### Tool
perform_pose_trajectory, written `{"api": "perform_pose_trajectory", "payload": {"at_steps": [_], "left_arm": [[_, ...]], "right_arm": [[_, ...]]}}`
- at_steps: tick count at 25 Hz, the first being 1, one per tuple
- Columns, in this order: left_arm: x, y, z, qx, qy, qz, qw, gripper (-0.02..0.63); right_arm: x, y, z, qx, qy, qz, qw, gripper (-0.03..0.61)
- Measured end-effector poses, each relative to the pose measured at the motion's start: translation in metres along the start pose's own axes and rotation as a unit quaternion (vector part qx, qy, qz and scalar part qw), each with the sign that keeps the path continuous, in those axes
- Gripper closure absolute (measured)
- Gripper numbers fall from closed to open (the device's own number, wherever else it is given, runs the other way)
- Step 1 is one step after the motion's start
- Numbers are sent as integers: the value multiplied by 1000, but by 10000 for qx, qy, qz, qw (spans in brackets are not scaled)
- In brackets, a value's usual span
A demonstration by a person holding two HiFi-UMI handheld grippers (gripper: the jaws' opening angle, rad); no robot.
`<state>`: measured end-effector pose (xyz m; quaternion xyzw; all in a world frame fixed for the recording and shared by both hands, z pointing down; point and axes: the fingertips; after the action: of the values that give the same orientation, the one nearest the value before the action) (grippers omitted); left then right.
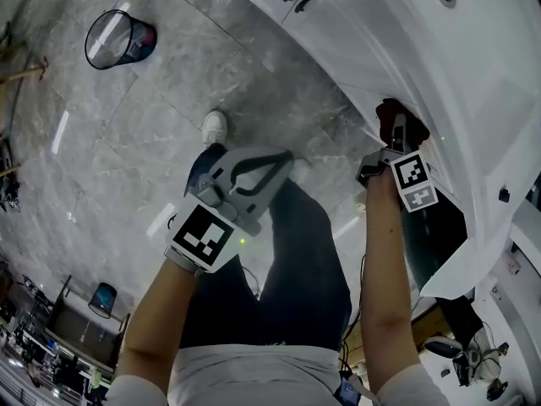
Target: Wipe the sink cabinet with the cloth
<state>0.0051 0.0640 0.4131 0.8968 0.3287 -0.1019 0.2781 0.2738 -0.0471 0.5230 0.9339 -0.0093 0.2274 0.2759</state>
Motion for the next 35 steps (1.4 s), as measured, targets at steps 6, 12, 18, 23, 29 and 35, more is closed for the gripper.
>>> {"api": "perform_pose_trajectory", "payload": {"at_steps": [6, 12, 18, 23, 29, 35], "left_arm": [[-8, 1, -5, 86, -52, 305, 9995, 603], [-7, 0, -20, 49, -154, 686, 9975, 603], [3, -2, -25, 60, -245, 926, 9954, 603], [11, 0, -26, 60, -313, 1065, 9938, 603], [24, 4, -30, 28, -309, 1046, 9940, 603], [38, 13, -33, -5, -193, 881, 9959, 603]], "right_arm": [[20, 23, -31, -355, -131, -17, 9993, 437], [40, 45, -63, -719, -97, -19, 9974, 437], [50, 54, -79, -928, -317, -40, 9952, 437], [51, 53, -78, -919, -385, 140, 9949, 437], [73, 37, -75, -756, -181, 22, 9970, 440], [101, 17, -70, -636, -96, -103, 9979, 442]]}}
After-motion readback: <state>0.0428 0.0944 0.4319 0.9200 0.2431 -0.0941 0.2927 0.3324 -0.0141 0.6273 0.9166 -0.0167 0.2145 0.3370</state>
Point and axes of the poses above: the fingertips, and each gripper's own axes: y forward along the fingers, x to its right, z out of its top, and after that the axes turned 10 degrees about z, right-handed
